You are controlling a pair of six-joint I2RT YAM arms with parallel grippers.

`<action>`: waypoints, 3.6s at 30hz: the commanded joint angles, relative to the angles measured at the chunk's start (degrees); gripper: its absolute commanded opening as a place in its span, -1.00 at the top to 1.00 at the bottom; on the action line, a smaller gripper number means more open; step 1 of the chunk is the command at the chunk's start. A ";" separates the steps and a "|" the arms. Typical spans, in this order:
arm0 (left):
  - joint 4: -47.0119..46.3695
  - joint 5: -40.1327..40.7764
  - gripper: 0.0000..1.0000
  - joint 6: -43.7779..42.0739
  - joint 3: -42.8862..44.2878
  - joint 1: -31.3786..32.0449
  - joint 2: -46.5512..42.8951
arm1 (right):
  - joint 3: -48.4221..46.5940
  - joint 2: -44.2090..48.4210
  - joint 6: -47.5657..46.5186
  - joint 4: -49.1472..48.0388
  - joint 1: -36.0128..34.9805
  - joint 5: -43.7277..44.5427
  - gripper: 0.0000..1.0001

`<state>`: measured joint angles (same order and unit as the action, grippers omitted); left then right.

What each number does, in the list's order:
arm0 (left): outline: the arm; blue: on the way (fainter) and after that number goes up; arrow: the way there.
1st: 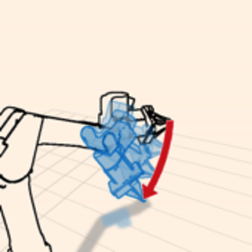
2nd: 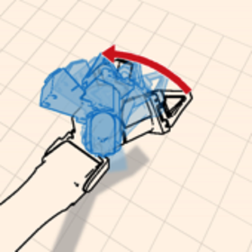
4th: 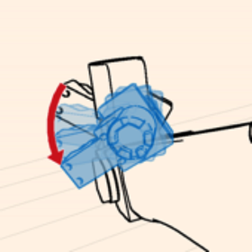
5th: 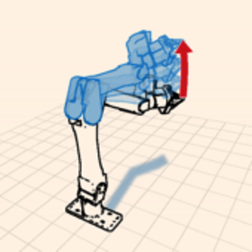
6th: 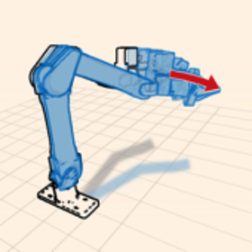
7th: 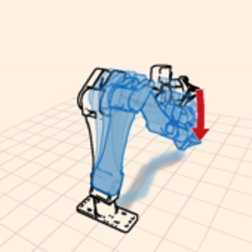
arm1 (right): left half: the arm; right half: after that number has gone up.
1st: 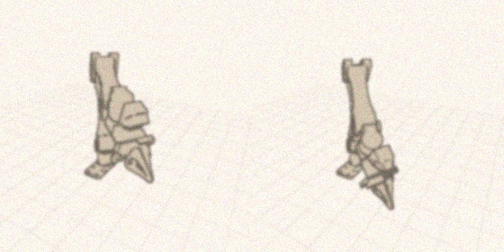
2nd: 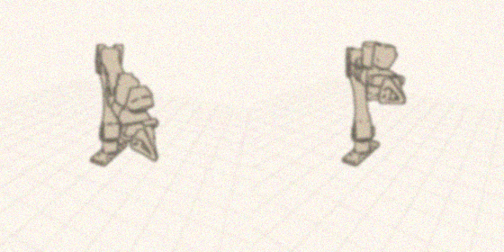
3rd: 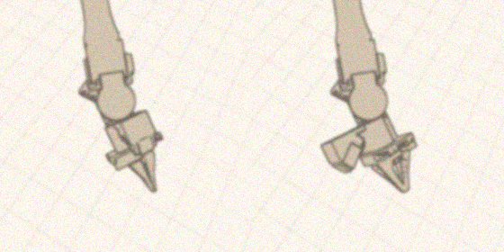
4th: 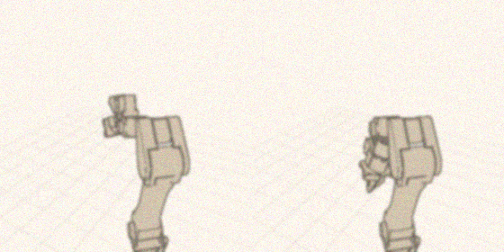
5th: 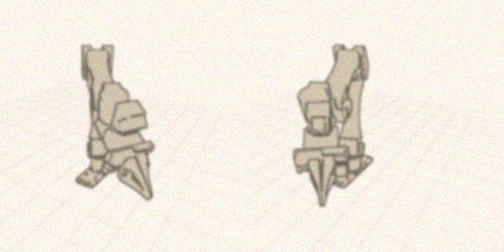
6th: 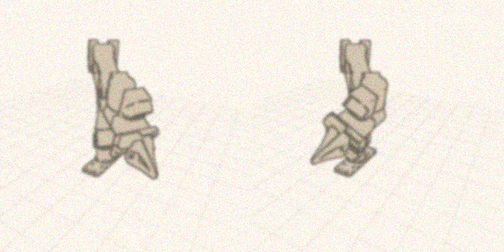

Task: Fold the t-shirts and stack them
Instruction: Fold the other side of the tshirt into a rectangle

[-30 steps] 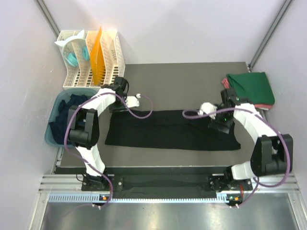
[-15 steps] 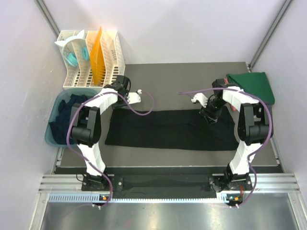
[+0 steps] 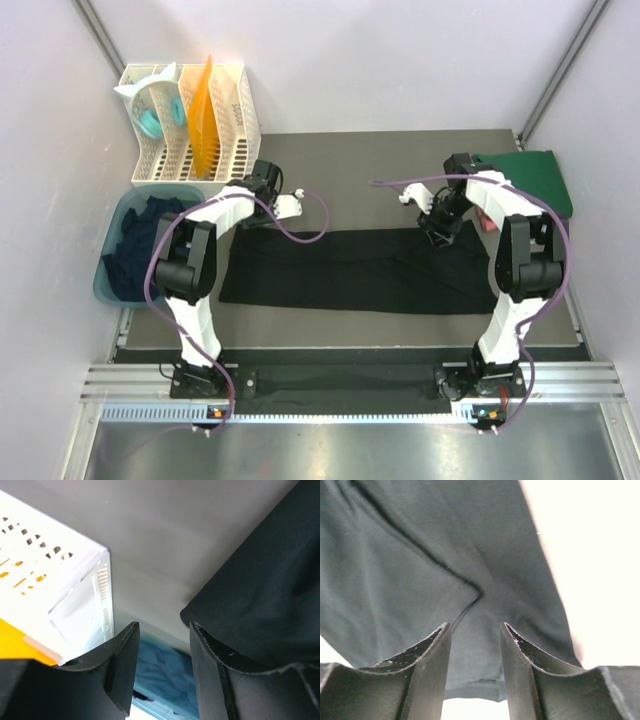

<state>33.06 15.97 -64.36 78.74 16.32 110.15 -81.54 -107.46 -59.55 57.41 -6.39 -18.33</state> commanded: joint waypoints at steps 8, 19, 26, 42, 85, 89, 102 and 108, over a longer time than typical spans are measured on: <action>-8.98 5.92 0.02 3.36 -0.70 1.44 6.04 | -0.82 4.45 -2.06 5.61 -1.78 -3.12 0.15; -9.77 9.34 0.02 4.15 -0.26 1.70 5.34 | -0.81 4.27 -1.88 6.75 -1.87 -3.65 0.21; -10.21 10.14 0.02 4.94 -1.39 1.88 2.80 | -2.04 4.89 -2.68 9.82 -1.87 -4.52 0.26; -9.06 8.12 0.03 6.53 -4.12 3.02 1.39 | -3.19 -3.89 0.04 4.03 -2.13 -6.55 0.37; -9.50 7.59 0.03 7.58 -5.26 3.64 2.00 | -2.04 -3.99 3.48 -0.72 -3.89 -1.98 1.00; -9.50 7.50 0.03 7.41 -5.09 3.72 2.09 | -3.45 -2.23 2.42 2.53 -3.98 -2.32 1.00; -9.59 7.15 0.03 7.76 -4.74 4.42 3.05 | -0.29 2.35 1.63 4.48 -5.56 -1.80 0.07; -9.42 7.41 0.03 6.97 -4.30 4.69 2.79 | -0.55 -1.25 3.47 0.43 -5.21 -1.54 -0.11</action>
<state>24.40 24.73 -58.11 73.91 20.53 113.89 -81.41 -106.72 -57.14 61.65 -11.57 -19.75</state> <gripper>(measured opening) 0.483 0.550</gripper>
